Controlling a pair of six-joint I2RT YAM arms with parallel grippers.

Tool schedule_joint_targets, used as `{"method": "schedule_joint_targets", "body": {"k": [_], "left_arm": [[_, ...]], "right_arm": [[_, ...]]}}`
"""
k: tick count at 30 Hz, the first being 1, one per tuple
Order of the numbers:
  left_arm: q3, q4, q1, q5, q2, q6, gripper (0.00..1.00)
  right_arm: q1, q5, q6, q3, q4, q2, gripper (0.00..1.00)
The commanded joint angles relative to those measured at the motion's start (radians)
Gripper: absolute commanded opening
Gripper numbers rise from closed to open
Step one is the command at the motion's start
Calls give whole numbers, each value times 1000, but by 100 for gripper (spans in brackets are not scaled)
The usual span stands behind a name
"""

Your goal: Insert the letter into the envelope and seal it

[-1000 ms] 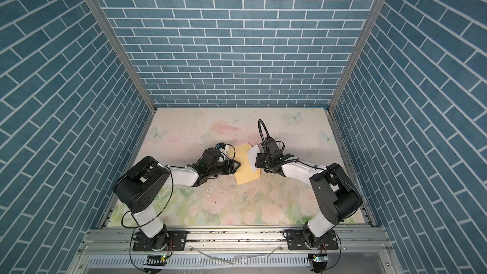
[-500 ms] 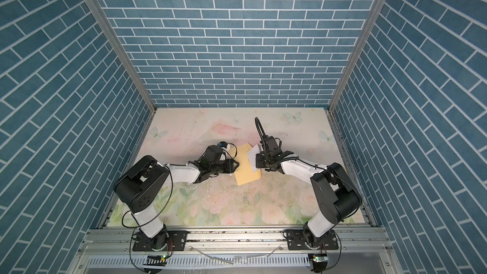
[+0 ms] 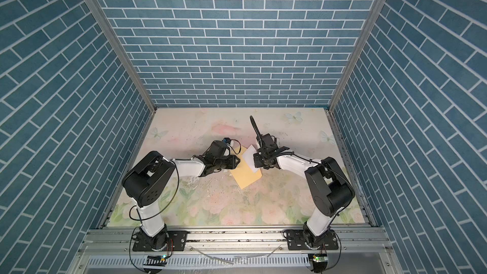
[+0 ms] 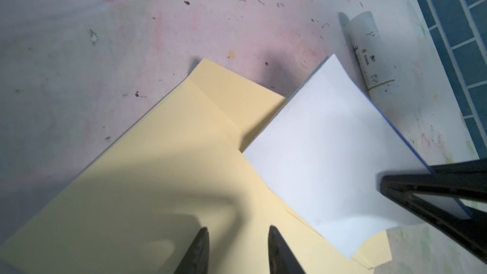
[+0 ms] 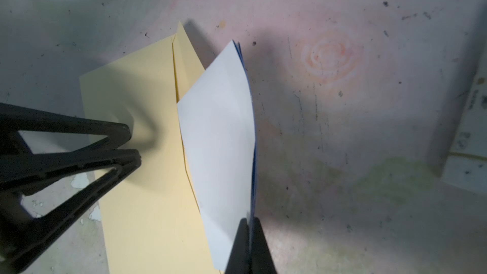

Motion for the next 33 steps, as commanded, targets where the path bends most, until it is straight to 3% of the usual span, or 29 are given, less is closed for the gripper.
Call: {"method": "schedule_joint_targets", "body": {"k": [1,16,33], "left_arm": [[-8,-52,15,-26,37,17,37],[-34,-10,19,-16,80,10,33],[-46,7,24,-11,97,8,31]], "right_arm": [[4,3,-81,52,-30,22,0],[4,-52,-184,48,75,77,0],[0,-61,-242,44,95,-2,0]]}}
